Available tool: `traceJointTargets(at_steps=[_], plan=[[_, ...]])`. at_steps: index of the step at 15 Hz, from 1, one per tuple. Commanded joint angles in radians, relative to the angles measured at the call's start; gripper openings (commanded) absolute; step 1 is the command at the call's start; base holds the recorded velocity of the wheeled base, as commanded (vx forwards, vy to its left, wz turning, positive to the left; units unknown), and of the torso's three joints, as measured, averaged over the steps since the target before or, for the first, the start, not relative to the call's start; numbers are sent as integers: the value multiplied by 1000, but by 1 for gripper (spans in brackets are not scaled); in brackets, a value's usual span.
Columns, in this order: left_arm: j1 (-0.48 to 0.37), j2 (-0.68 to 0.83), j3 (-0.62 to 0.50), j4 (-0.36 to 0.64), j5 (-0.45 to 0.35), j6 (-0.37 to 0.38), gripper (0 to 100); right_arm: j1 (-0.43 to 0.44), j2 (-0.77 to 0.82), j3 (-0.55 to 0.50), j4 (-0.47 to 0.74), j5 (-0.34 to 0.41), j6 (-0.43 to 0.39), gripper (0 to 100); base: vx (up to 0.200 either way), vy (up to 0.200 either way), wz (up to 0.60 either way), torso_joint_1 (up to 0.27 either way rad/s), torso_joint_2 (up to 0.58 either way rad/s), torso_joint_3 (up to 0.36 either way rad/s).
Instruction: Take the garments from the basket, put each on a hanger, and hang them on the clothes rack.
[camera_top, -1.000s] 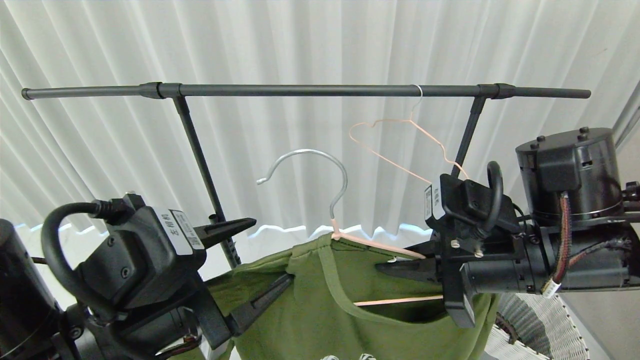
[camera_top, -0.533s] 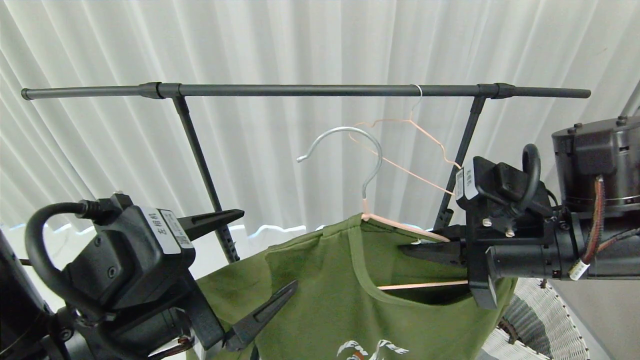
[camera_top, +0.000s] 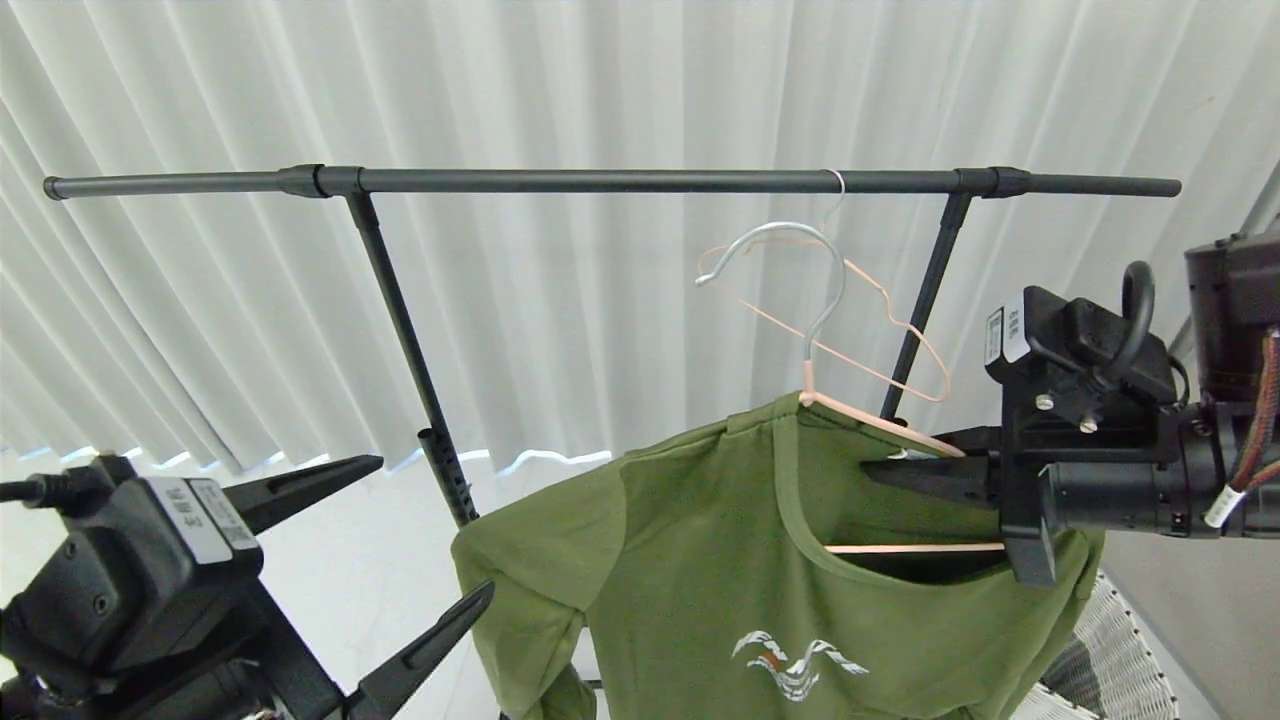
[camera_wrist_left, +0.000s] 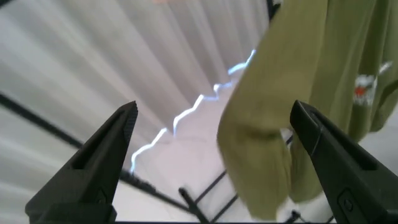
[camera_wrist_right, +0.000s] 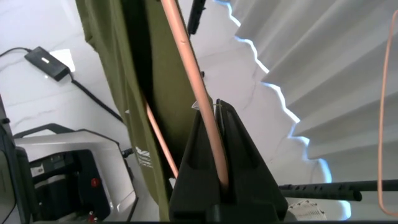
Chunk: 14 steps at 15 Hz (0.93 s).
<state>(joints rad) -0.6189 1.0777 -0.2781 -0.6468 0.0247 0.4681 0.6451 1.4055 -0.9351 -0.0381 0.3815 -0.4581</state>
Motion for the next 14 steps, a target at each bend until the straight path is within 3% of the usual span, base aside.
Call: traceJointTargets(at_steps=[1,9,10,12,14], plan=[[33,-36,71,3,1,3,100,-5,-11,-2,-2,0,-1,0,0,0,0,0,0,0],[85,153,57,1,-3,-12,100,27,-40,-4,-9,0,-1,0,0,0,0,0,0,0],[85,154,54,-1,-3,-19,0,27,-43,-4,-9,0,-1,0,0,0,0,0,0,0],[94,156,56,-1,3,-23,0,25,-48,-2,-8,-3,1,0,0,0,0,0,0,0],[174,151,71,1,6,-20,0,22,-48,-2,-8,-13,1,0,0,0,0,0,0,0]])
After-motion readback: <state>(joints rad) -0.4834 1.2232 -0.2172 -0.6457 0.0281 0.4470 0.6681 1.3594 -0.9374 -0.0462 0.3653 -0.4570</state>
